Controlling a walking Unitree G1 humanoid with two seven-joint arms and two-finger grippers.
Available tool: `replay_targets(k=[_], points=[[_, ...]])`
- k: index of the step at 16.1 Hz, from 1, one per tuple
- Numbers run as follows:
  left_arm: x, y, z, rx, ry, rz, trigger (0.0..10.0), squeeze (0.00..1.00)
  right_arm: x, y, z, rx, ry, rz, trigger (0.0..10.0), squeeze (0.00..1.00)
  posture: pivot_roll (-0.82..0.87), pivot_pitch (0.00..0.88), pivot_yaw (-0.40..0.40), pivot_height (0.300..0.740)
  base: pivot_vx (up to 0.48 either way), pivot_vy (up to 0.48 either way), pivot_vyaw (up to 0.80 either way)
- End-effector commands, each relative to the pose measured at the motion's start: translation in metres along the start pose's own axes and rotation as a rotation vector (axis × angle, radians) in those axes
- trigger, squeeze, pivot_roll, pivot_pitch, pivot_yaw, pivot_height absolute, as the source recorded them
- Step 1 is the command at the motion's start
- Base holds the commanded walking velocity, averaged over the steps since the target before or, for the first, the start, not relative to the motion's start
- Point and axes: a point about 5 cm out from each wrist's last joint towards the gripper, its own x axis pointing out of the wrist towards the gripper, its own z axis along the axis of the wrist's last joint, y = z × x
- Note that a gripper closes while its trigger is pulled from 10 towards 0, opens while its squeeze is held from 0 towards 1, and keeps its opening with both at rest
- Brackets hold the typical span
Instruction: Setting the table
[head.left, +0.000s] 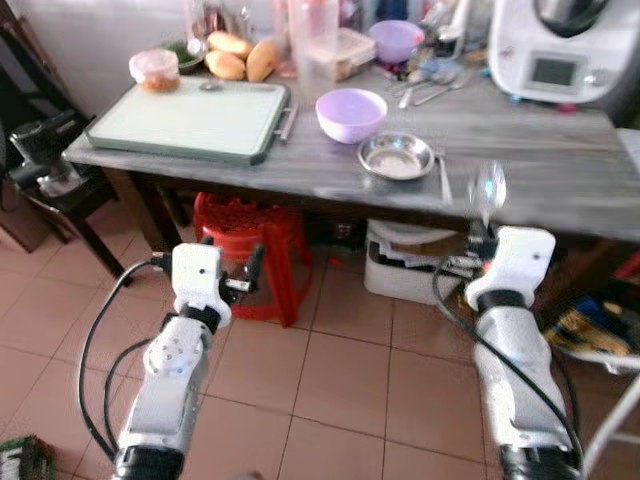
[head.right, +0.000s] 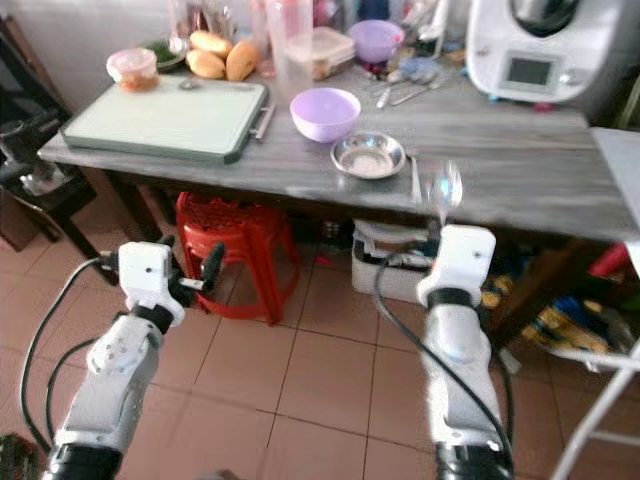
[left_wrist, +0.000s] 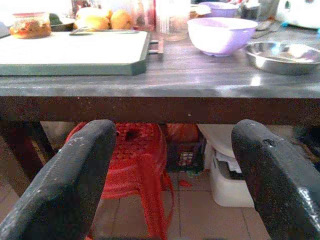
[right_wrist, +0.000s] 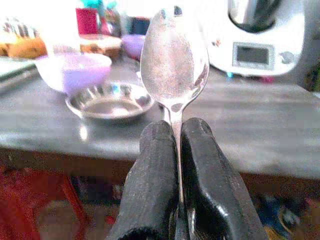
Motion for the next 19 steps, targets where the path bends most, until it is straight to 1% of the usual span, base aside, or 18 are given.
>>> replay_targets(k=[1, 2, 6, 10, 14, 15, 16, 18, 19], points=[[0.004, -0.005, 0.008, -0.004, -0.034, -0.017, 10.0, 0.0, -0.005, -0.007, 0.004, -0.033, -0.033, -0.021, 10.0, 0.0, -0.04, 0.0, 0.029, 0.74, 0.48, 0.0, 0.0], [0.004, -0.005, 0.009, -0.003, -0.043, -0.013, 10.0, 0.0, -0.007, -0.007, 0.004, -0.04, -0.038, -0.021, 10.0, 0.0, -0.04, 0.0, 0.03, 0.74, 0.48, 0.0, 0.0], [0.005, -0.007, 0.011, -0.003, -0.049, -0.026, 10.0, 0.0, -0.012, -0.01, -0.001, -0.008, -0.009, -0.06, 10.0, 0.0, -0.04, 0.0, 0.031, 0.74, 0.48, 0.0, 0.0], [0.005, -0.007, 0.011, -0.006, -0.043, -0.024, 10.0, 0.0, -0.018, -0.015, -0.012, 0.023, 0.058, -0.113, 10.0, 0.0, -0.04, 0.0, 0.028, 0.74, 0.429, 0.0, 0.0], [0.003, -0.004, 0.011, -0.006, -0.039, -0.005, 10.0, 0.0, -0.019, -0.019, -0.014, 0.02, 0.072, -0.142, 10.0, 0.0, -0.03, 0.0, 0.024, 0.74, 0.0, 0.0, 0.0], [0.002, -0.002, 0.012, -0.003, -0.038, -0.002, 10.0, 0.0, -0.019, -0.021, -0.014, 0.005, 0.072, -0.161, 10.0, 0.0, -0.03, 0.0, 0.026, 0.74, 0.0, 0.0, 0.0], [0.0, 0.001, 0.012, -0.006, -0.035, 0.007, 10.0, 0.0, -0.021, -0.031, -0.017, -0.002, 0.096, -0.217, 10.0, 0.0, -0.03, 0.0, 0.026, 0.74, 0.0, 0.0, 0.0], [-0.002, 0.003, 0.011, -0.005, -0.023, 0.018, 10.0, 0.0, -0.022, -0.035, -0.02, 0.01, 0.121, -0.24, 10.0, 0.0, -0.03, 0.0, 0.03, 0.74, 0.0, 0.0, 0.0], [-0.004, 0.003, 0.01, -0.004, -0.014, 0.002, 10.0, 0.0, -0.022, -0.043, -0.024, 0.017, 0.148, -0.274, 10.0, 0.0, -0.03, 0.0, 0.032, 0.74, 0.0, 0.0, 0.0]])
